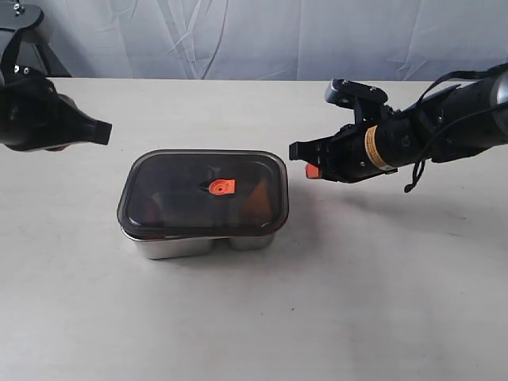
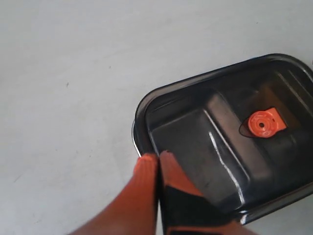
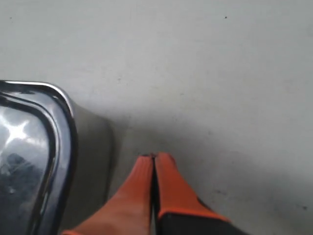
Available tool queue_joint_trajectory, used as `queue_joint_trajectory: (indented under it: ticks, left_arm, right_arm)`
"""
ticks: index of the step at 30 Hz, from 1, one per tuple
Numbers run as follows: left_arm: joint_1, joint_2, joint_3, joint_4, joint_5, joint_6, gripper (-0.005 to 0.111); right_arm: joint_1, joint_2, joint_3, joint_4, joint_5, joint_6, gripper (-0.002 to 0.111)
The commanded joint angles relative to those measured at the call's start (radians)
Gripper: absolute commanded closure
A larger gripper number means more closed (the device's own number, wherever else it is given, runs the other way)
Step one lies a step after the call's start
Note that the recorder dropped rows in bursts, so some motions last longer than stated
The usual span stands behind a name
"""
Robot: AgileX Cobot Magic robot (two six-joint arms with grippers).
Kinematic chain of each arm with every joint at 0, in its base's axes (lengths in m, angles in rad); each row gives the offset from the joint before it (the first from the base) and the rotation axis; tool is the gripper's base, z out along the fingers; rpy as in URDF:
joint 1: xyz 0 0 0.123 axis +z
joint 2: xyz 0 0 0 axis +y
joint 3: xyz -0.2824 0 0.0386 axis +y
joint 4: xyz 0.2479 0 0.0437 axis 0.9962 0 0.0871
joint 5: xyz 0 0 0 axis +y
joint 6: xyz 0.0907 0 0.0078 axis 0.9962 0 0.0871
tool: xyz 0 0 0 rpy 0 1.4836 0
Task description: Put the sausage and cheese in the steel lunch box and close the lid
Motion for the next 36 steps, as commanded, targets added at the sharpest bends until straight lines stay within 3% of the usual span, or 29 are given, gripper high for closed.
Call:
queue_joint_trajectory:
  ticks: [1,20,33,36]
  left_arm:
    - [0.006,-0.011,0.062,0.006,-0.067,-0.059,0.107]
    - [0.006,-0.011,0.098,-0.018,-0.096,-0.106,0.107]
    - [0.006,-0.011,0.098,-0.01,-0.085,-0.106,0.107]
    - [0.02,-0.009,0.098,0.098,-0.047,-0.24,0.107]
  right_arm:
    - [-0.005,0.011,-0.036,0.0,-0.073,-0.011,0.108]
    - [0.067,0.054,-0.105,0.0,-0.067,-0.008,0.108]
    - [0.064,0.054,-0.107,0.0,-0.047,-0.008,0.108]
    - [0.063,0.054,-0.107,0.0,-0.038,-0.018,0.108]
